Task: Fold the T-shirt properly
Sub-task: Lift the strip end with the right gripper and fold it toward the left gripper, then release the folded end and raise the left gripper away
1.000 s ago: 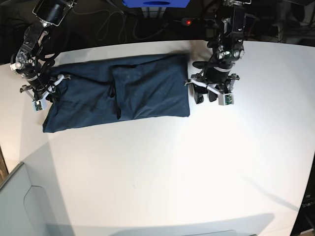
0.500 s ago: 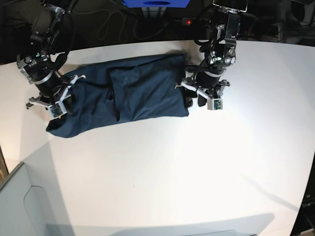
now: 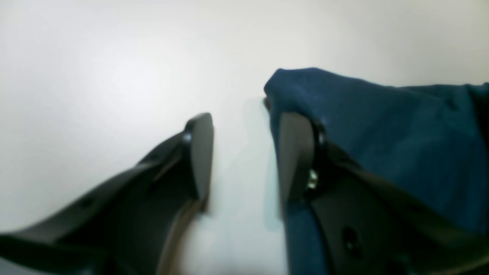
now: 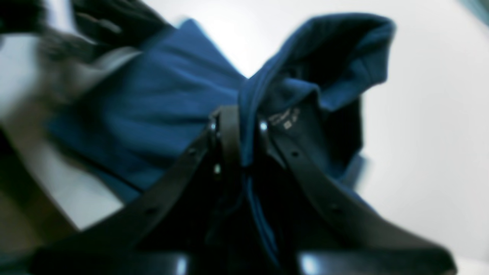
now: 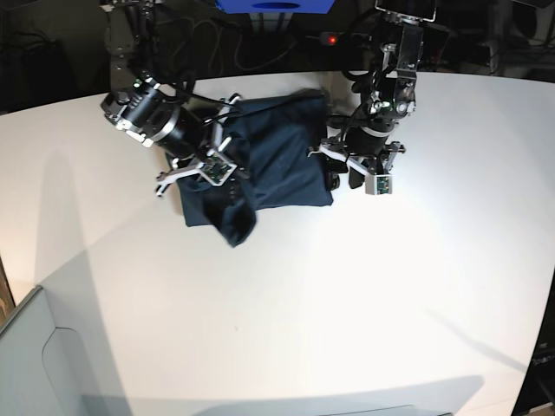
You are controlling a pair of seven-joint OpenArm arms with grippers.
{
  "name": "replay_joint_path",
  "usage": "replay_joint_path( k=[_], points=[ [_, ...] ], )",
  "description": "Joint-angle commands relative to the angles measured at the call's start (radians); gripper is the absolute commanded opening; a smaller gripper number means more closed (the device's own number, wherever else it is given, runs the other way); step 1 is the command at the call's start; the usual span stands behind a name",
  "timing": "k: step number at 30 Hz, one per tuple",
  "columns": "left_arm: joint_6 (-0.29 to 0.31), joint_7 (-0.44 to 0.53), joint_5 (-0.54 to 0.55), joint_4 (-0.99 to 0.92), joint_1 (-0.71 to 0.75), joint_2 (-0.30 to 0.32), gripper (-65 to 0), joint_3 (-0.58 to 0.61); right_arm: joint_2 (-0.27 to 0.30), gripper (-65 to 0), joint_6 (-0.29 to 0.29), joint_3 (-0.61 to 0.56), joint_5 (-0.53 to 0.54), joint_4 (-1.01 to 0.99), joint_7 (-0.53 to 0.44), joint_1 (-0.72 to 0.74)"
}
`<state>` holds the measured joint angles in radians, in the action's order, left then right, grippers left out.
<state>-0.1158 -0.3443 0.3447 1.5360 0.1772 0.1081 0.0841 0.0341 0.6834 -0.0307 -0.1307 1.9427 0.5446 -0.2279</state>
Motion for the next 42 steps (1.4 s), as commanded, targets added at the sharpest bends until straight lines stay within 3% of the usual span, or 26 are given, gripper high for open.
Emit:
replay_joint_path(
  k=[1,5,16,32,40,42],
  points=[
    [-0.006,-0.028,0.003,0.005,0.003,0.000,-37.0,0.001,-0.006,-65.0,0.015,-0.008,0.015,-0.009,-0.027,0.014],
    [-0.006,-0.028,0.003,0.007,0.005,0.000,-37.0,-0.002,-0.027,-65.0,0.015,-0.016,0.015,-0.076,-0.028,0.037],
    [-0.006,-0.028,0.003,0.007,0.003,0.000,-37.0,-0.004,-0.021,-65.0,0.015,-0.131,0.015,-0.142,-0.028,0.066],
    [-0.009,-0.022,0.003,0.013,0.003,-0.002,-36.8,-0.005,-0.024,-65.0,0.015,-0.202,0.015,-0.226,-0.028,0.094],
    [-0.012,-0.022,0.003,0.018,0.006,0.005,-22.6,-0.007,-0.021,-64.8,0.015,-0.231,0.015,-0.228,-0.028,0.104],
    [-0.012,-0.022,0.003,0.021,0.009,0.005,-19.8,-0.016,-0.007,-61.6,0.015,-0.246,0.015,-0.228,-0.022,0.115]
  ],
)
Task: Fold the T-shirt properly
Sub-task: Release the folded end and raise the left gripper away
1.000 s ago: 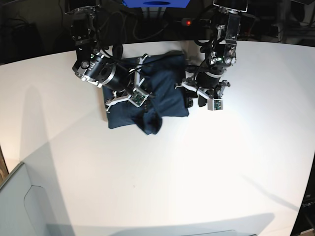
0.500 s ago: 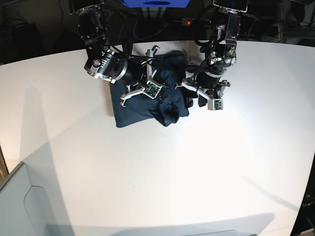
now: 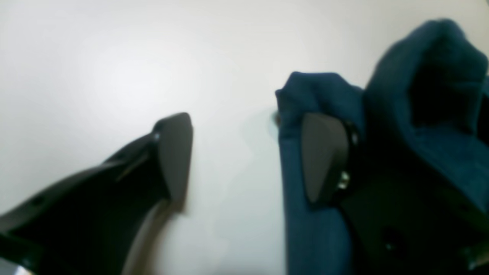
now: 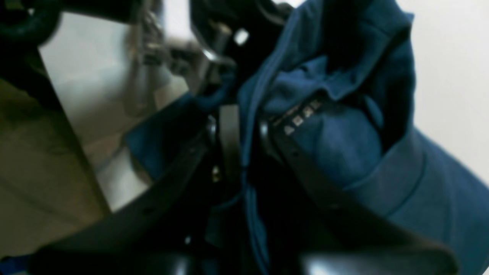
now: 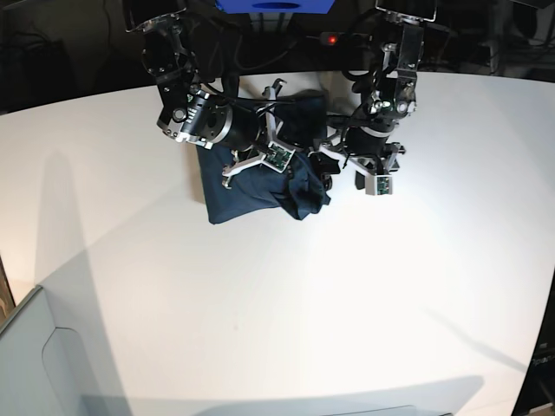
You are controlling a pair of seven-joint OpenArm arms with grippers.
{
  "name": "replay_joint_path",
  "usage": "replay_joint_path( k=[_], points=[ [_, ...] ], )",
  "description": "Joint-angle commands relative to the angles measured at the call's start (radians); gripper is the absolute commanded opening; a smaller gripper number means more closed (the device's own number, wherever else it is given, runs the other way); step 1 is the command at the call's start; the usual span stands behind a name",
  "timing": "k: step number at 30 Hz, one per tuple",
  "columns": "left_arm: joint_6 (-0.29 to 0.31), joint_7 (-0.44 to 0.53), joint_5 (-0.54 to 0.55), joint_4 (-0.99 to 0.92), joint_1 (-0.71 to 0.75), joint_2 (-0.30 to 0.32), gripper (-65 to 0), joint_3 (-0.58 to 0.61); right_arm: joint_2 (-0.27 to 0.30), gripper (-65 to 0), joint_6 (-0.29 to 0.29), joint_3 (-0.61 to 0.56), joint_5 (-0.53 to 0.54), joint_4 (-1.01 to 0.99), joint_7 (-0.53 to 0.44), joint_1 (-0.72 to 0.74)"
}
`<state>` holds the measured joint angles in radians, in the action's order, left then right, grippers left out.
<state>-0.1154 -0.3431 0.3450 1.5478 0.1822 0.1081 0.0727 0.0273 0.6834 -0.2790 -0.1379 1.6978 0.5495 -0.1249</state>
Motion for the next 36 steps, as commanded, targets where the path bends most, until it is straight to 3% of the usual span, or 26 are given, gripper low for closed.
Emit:
replay_joint_path(
  k=[1,7,11,19,27,36],
  points=[
    [-0.013,-0.023,0.002,0.027,0.006,0.005,-18.8,-0.021,0.006,-57.9,0.015,-0.007,0.022,0.017,-0.027,0.012],
    [-0.011,-0.030,0.002,0.156,0.044,0.003,-18.3,-0.124,0.009,-29.3,0.015,-0.010,0.024,0.055,-0.032,0.006],
    [-0.008,-0.032,0.002,0.236,0.090,0.005,-18.3,-0.202,0.035,-23.4,0.015,-0.009,0.028,0.137,-0.032,-0.017],
    [-0.008,-0.032,0.002,0.293,0.147,-0.002,-18.3,-0.459,0.050,-24.1,0.015,0.096,0.028,0.218,-0.032,-0.080],
    [-0.008,-0.032,0.002,0.291,0.141,0.005,-18.3,-0.569,0.050,-51.1,0.015,0.202,0.028,0.230,-0.027,-0.108],
    [-0.008,-0.032,0.002,0.291,0.142,-0.002,-18.3,-0.563,0.044,-51.1,0.015,0.192,0.030,0.183,-0.032,-0.138]
  ],
)
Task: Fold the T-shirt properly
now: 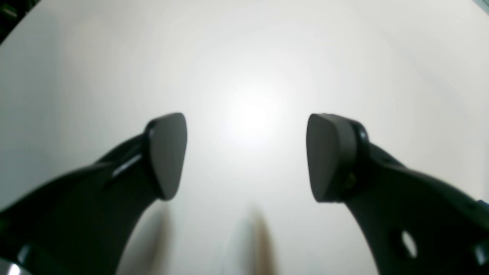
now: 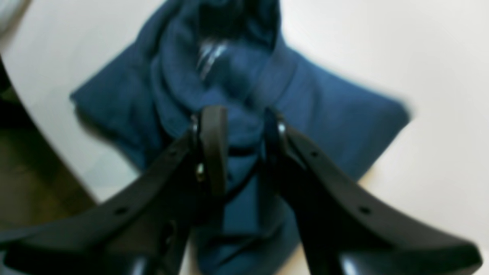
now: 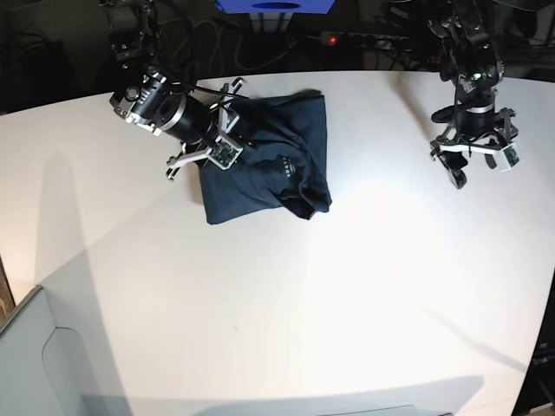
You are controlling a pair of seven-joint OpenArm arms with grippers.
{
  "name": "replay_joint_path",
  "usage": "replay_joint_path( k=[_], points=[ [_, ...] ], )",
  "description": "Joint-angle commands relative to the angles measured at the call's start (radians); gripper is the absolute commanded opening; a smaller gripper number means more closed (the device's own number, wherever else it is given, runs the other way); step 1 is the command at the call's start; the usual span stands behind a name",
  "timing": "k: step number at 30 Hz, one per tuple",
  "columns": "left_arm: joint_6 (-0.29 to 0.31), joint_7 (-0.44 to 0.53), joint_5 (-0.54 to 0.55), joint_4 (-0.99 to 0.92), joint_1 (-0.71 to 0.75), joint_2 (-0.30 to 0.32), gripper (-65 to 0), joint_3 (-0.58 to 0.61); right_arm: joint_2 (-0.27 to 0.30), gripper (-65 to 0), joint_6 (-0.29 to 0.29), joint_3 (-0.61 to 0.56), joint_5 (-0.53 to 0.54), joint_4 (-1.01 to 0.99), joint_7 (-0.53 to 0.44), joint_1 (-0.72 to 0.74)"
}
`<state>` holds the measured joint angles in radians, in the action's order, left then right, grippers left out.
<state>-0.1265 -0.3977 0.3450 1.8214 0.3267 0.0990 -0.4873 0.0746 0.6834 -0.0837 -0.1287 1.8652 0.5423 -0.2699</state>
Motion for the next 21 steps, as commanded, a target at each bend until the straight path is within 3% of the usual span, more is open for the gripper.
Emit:
replay_joint_path(
  k=[1,8,11,16,21],
  points=[
    [0.003,0.023,0.002,0.018,-0.002,0.008,-18.3,-0.003,-0.003,-51.1,0.015,-0.021,0.021,0.006,-0.024,0.001],
    [0.003,0.023,0.002,0.018,-0.002,0.008,-18.3,-0.007,0.004,-51.3,0.015,-0.163,0.016,0.015,-0.024,-0.050],
    [0.003,0.023,0.002,0.018,-0.001,0.008,-18.3,-0.007,0.041,-51.1,0.015,-0.195,0.019,0.077,-0.024,-0.061],
    [0.004,0.023,0.002,0.019,0.004,0.008,-18.3,-0.007,0.049,-50.6,0.015,-0.101,0.019,0.198,-0.023,-0.065],
    [0.004,0.023,0.002,0.025,0.016,0.008,-18.3,-0.007,0.046,-51.1,0.015,-0.032,0.021,0.152,-0.023,-0.032]
  ],
)
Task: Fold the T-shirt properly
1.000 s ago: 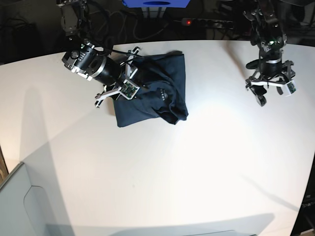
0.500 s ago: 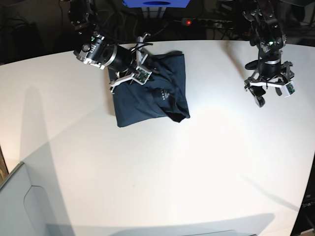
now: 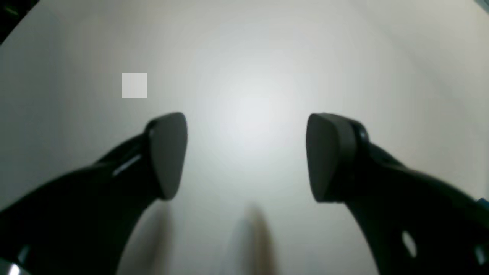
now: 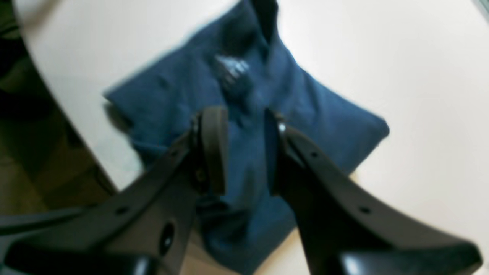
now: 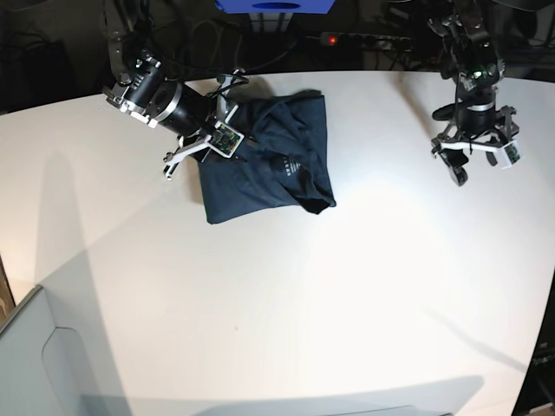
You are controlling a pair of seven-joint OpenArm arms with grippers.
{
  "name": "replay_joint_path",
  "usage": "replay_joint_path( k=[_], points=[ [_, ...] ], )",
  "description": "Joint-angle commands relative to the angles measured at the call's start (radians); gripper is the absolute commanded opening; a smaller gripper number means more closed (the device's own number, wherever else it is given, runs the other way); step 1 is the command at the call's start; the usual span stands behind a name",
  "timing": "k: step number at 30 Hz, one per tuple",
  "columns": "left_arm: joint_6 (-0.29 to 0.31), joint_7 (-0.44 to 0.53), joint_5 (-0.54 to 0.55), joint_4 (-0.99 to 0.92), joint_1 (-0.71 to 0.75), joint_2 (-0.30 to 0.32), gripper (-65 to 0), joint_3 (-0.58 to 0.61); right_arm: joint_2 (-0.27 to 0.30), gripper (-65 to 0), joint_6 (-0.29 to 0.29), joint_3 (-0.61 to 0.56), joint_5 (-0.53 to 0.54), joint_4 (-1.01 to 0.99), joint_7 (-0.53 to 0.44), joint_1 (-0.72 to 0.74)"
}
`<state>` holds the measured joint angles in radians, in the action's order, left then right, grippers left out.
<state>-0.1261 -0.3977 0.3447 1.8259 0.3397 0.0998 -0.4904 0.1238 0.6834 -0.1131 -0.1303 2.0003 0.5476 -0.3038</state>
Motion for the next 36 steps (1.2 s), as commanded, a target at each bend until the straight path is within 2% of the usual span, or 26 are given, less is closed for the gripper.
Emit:
replay_joint_path(
  k=[1,6,13,23,27,30,33,36],
  points=[
    [0.004,0.023,0.003,0.022,0.005,0.007,-18.3,-0.001,-0.003,-51.1,0.015,-0.003,0.022,-0.003,-0.030,0.004],
    [0.004,0.023,0.003,0.022,0.009,0.007,-18.3,0.000,-0.040,-51.1,0.015,0.000,0.017,-0.108,-0.033,0.010],
    [0.004,0.023,0.003,0.022,0.019,0.007,-18.3,-0.004,-0.045,-51.1,0.015,-0.015,0.016,-0.194,-0.079,0.030],
    [0.004,0.023,0.003,0.022,0.039,0.007,-18.3,-0.004,0.010,-51.1,0.015,-0.288,0.016,-0.163,-0.079,0.028],
    [0.004,0.023,0.003,0.022,0.040,0.007,-18.3,-0.004,0.018,-51.1,0.015,-0.282,0.021,-0.077,-0.073,0.027],
    [0.004,0.023,0.003,0.022,0.043,0.007,-18.3,-0.004,0.020,-51.0,0.015,-0.230,0.021,-0.029,-0.071,0.027],
    [0.004,0.023,0.003,0.024,0.049,0.007,-18.3,-0.004,0.017,-50.7,0.015,-0.173,0.021,-0.042,-0.071,0.031],
    [0.004,0.023,0.003,0.024,0.049,0.007,-18.3,-0.004,0.017,-51.0,0.015,-0.170,0.019,-0.106,-0.071,0.038]
  ],
)
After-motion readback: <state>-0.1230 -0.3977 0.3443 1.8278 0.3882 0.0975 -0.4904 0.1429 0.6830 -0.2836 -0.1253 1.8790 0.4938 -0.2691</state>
